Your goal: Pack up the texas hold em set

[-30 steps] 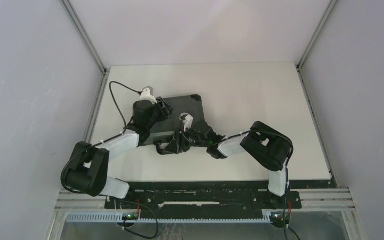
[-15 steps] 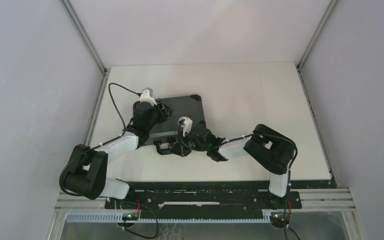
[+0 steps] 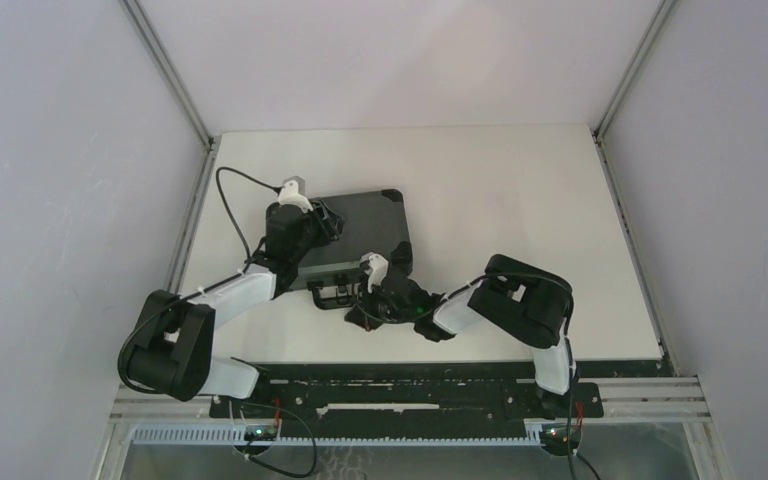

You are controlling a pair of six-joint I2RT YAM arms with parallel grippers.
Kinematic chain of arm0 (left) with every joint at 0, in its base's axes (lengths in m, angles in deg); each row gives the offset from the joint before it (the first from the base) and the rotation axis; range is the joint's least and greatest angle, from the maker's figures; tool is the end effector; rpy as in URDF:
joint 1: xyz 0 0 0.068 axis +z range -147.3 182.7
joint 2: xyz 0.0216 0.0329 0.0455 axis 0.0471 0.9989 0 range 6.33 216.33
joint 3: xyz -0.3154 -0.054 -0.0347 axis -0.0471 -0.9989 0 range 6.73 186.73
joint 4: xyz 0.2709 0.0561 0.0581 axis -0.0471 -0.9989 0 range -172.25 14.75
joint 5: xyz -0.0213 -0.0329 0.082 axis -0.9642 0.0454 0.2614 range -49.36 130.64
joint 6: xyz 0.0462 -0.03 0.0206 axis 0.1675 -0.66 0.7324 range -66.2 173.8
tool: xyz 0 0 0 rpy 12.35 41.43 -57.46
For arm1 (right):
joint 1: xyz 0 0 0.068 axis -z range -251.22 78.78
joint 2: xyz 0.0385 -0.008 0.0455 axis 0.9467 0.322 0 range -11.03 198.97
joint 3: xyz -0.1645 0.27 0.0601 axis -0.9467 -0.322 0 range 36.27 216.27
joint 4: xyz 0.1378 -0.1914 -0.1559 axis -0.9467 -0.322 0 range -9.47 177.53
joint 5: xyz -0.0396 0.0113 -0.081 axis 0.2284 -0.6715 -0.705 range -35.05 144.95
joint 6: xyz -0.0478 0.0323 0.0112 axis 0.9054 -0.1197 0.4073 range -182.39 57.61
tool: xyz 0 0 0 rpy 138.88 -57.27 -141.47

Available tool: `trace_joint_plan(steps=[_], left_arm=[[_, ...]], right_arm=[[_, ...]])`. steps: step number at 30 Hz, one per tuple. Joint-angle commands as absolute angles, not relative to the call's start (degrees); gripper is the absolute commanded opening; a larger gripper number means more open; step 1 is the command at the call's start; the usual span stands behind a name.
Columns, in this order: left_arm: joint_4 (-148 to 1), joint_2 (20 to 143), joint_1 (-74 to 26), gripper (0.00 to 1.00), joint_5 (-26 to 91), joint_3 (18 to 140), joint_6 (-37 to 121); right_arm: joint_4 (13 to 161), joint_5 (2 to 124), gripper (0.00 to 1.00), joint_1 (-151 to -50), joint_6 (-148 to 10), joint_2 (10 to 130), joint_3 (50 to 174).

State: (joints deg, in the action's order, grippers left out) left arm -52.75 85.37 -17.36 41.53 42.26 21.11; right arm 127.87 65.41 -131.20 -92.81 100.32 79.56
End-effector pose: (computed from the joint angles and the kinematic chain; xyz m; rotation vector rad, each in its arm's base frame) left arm 0.2861 -0.1038 0.2396 -0.2288 1.9711 -0.5921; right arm 0.1896 0.3438 0.1267 -0.6956 2.1477 1.1118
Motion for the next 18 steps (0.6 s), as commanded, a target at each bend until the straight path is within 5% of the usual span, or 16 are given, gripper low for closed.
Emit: trace_joint_plan(steps=[1,18], left_arm=[[-55.8,84.5,-17.2,0.51,41.7,40.4,20.3],[-54.9,85.3,-17.3,0.50,41.6,39.9,20.4]], right_arm=[[137.2,57.8,0.00,-132.4,-97.1,104.0,78.9],[144.6,52.7,0.00,-129.6,-95.8,101.6,78.4]])
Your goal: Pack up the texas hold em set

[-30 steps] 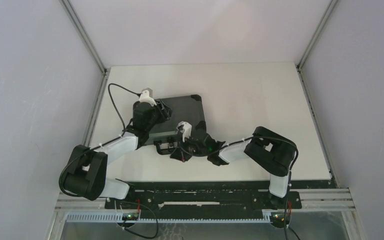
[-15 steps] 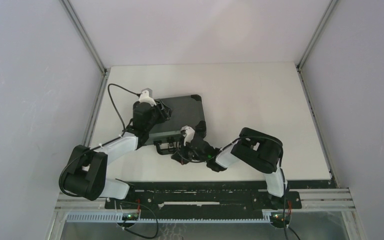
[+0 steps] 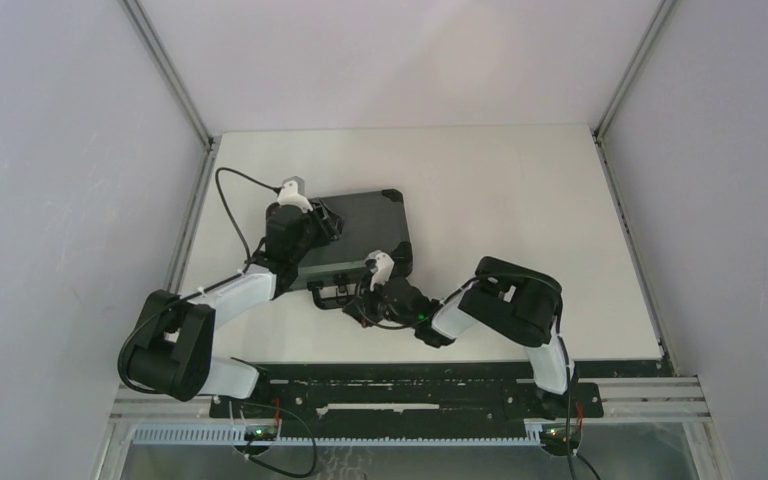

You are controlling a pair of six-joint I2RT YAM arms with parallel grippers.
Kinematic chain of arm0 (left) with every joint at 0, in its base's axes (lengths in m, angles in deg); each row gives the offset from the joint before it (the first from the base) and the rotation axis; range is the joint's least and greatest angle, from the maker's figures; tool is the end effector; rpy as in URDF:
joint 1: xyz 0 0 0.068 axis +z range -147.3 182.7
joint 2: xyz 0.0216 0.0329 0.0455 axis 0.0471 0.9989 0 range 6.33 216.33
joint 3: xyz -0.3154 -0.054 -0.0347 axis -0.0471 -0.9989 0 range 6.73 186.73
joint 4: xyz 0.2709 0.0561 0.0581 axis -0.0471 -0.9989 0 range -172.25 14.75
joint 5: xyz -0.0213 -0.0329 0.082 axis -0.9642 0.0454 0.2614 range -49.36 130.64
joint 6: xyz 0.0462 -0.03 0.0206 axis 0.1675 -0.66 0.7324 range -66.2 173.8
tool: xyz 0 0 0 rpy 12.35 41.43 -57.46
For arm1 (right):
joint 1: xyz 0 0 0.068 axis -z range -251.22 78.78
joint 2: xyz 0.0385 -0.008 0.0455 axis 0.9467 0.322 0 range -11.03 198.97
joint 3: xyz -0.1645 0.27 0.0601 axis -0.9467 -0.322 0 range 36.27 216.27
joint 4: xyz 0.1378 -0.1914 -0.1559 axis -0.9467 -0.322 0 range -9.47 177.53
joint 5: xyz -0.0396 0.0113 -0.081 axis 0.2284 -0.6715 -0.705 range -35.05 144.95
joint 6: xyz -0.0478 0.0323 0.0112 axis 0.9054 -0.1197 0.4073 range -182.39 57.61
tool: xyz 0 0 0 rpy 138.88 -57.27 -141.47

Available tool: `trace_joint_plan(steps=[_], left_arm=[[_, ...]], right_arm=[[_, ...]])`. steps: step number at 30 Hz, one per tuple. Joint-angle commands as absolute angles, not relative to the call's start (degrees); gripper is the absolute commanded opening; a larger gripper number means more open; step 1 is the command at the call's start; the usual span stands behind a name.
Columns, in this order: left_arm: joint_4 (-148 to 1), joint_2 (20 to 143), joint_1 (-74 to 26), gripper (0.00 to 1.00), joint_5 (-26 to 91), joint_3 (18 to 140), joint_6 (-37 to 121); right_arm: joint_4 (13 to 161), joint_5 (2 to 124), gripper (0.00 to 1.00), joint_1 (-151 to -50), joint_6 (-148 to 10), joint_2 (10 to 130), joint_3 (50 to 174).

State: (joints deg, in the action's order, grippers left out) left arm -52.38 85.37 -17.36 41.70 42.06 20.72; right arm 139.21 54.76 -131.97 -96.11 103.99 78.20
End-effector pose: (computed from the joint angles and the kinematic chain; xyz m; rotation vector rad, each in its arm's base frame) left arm 0.2858 -0.1036 0.2391 -0.2372 1.9673 -0.5947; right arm 0.1939 0.3461 0.1173 -0.4899 2.0483 1.0522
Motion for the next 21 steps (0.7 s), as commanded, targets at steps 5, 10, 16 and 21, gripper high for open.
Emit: trace_joint_plan(steps=[5,10,16,21], left_arm=[[-54.6,86.0,-17.2,0.50,41.1,40.0,20.2],[-54.4,86.5,-17.2,0.50,41.0,39.9,20.2],[-54.3,86.7,-17.2,0.50,41.0,39.9,20.4],[-54.1,87.3,-17.3,0.50,40.8,39.9,20.4]], right_arm=[[144.2,53.4,0.00,-129.2,-95.4,100.3,78.4],[144.3,53.5,0.00,-128.5,-95.6,101.4,79.0],[143.2,54.7,0.00,-127.6,-94.9,101.9,81.2],[141.4,55.5,0.00,-127.2,-94.5,102.4,84.3]])
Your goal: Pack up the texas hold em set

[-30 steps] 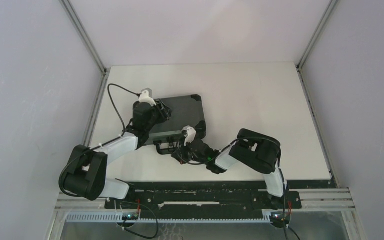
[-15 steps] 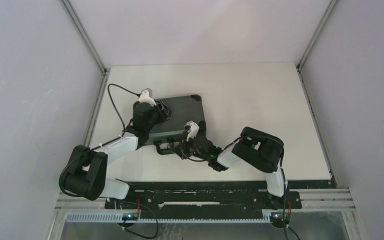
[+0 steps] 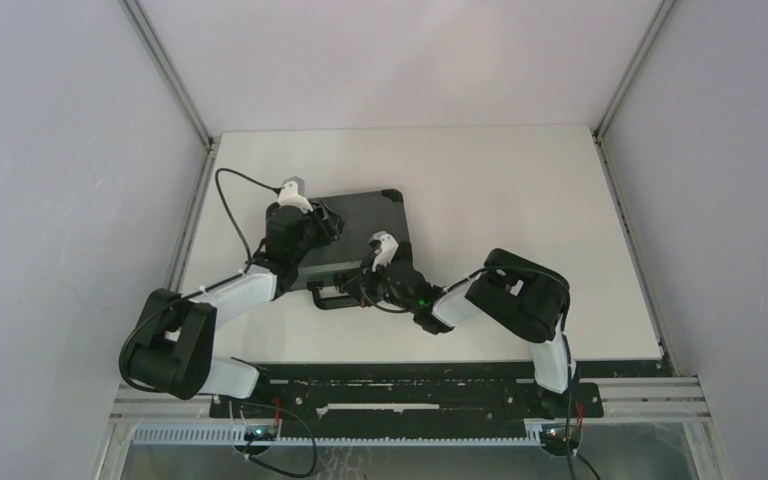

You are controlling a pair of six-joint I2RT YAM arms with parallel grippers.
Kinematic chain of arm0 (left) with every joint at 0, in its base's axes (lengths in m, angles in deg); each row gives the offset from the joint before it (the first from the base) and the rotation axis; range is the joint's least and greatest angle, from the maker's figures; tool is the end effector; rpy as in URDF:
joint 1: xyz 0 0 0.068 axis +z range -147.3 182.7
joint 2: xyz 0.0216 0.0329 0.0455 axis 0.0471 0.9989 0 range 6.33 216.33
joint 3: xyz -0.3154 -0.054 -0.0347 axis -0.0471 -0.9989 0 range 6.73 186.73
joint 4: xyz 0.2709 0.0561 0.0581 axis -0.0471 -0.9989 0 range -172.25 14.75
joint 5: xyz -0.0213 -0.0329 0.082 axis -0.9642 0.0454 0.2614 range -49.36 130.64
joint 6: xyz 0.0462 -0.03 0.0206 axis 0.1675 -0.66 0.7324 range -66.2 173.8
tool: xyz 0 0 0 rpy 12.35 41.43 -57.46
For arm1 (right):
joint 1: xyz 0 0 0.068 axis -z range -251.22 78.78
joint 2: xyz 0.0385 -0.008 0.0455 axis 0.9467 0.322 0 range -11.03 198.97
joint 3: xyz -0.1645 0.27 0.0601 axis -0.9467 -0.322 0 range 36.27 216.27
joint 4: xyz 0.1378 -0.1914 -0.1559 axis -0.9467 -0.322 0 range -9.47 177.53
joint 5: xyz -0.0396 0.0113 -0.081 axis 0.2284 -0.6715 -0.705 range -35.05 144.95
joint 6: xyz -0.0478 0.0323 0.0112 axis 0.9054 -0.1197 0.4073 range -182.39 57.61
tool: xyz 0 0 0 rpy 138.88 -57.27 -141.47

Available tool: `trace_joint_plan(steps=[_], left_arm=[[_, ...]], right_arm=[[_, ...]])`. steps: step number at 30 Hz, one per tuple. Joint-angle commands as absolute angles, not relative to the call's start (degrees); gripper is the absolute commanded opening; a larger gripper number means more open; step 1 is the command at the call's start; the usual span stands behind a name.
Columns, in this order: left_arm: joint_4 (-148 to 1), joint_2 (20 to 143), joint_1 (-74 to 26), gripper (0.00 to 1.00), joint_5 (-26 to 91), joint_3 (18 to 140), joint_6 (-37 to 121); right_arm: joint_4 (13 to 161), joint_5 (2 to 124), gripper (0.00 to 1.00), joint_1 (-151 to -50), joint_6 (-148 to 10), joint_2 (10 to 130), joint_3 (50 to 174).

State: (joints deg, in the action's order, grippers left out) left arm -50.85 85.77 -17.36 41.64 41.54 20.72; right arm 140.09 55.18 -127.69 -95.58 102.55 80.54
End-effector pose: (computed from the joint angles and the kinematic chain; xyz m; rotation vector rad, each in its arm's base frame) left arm 0.2861 -0.1037 0.2369 -0.2354 1.9570 -0.5995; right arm 0.2251 0.3403 0.1390 -0.4085 1.9678 1.0562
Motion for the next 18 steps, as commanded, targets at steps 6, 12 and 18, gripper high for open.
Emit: trace_joint_plan(steps=[6,12,18], left_arm=[[-54.1,87.4,-17.2,0.50,40.9,39.9,20.5],[-54.1,87.2,-17.2,0.50,41.3,39.5,20.5],[-54.0,86.5,-17.2,0.50,40.9,39.4,20.4]], right_arm=[[140.1,55.5,0.00,-127.1,-93.7,103.0,86.6],[138.6,55.0,0.00,-127.2,-92.6,102.4,86.6],[137.8,54.9,0.00,-128.4,-89.9,98.2,84.7]])
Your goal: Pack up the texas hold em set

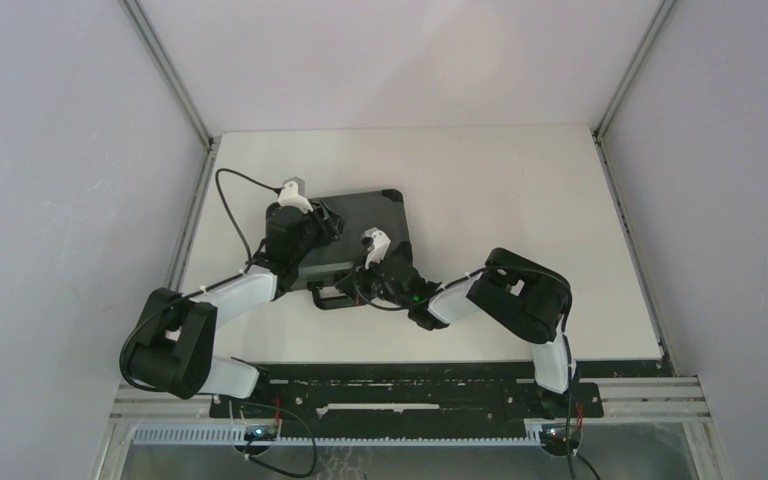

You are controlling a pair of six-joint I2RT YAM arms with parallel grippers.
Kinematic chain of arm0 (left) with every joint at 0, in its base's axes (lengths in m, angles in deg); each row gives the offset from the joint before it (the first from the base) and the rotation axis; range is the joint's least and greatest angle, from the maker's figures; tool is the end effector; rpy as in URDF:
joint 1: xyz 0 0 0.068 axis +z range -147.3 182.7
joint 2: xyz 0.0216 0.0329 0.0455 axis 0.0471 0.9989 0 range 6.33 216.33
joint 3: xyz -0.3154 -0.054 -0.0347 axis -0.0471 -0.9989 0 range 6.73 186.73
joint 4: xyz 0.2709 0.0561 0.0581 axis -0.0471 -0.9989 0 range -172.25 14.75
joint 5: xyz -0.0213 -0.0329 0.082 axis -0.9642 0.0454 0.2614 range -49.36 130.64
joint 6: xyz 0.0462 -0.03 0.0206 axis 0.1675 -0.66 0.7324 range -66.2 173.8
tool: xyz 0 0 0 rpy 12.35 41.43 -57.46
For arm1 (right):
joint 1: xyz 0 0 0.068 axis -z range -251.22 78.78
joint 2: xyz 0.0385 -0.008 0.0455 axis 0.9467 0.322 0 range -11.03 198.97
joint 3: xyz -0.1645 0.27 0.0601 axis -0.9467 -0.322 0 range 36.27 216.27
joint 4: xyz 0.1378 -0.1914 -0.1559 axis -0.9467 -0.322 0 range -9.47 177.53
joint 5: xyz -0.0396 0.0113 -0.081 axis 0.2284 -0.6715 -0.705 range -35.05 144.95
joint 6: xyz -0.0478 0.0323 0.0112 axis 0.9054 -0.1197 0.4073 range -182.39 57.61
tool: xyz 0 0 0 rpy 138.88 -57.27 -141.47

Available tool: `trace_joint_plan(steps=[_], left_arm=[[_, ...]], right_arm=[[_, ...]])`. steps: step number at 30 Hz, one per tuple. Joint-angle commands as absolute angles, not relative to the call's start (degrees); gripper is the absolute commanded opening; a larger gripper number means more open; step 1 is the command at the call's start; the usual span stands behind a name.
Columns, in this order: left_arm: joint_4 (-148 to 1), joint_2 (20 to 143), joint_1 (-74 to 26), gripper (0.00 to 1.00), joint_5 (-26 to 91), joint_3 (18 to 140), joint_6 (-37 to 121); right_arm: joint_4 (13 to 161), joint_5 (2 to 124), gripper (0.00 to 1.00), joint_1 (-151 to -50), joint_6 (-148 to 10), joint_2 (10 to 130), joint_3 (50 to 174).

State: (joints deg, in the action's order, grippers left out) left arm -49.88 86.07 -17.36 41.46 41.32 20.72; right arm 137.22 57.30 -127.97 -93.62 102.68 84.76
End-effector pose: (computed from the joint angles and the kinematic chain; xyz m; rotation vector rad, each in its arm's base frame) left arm 0.2866 -0.1040 0.2360 -0.2325 1.9500 -0.6052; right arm 0.2316 0.3567 0.1524 -0.4702 1.9355 1.0807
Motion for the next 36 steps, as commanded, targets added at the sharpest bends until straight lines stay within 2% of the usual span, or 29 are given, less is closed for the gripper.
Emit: trace_joint_plan(steps=[1,12,19,27,36], left_arm=[[-54.0,86.3,-17.2,0.50,40.8,39.4,20.4],[-54.1,86.1,-17.3,0.50,40.7,39.7,20.4],[-54.2,86.3,-17.3,0.50,41.1,39.7,20.5],[-54.2,87.2,-17.3,0.50,40.7,40.4,20.4],[-53.5,87.8,-17.3,0.50,40.4,40.0,20.2]], right_arm=[[136.9,54.7,0.00,-128.8,-88.6,97.2,84.6],[124.4,43.9,0.00,-135.1,-75.4,90.5,84.9],[122.2,45.9,0.00,-133.6,-78.0,93.3,85.3],[124.2,50.6,0.00,-129.2,-82.2,103.1,89.2],[120.7,47.4,0.00,-130.3,-80.1,99.0,87.8]])
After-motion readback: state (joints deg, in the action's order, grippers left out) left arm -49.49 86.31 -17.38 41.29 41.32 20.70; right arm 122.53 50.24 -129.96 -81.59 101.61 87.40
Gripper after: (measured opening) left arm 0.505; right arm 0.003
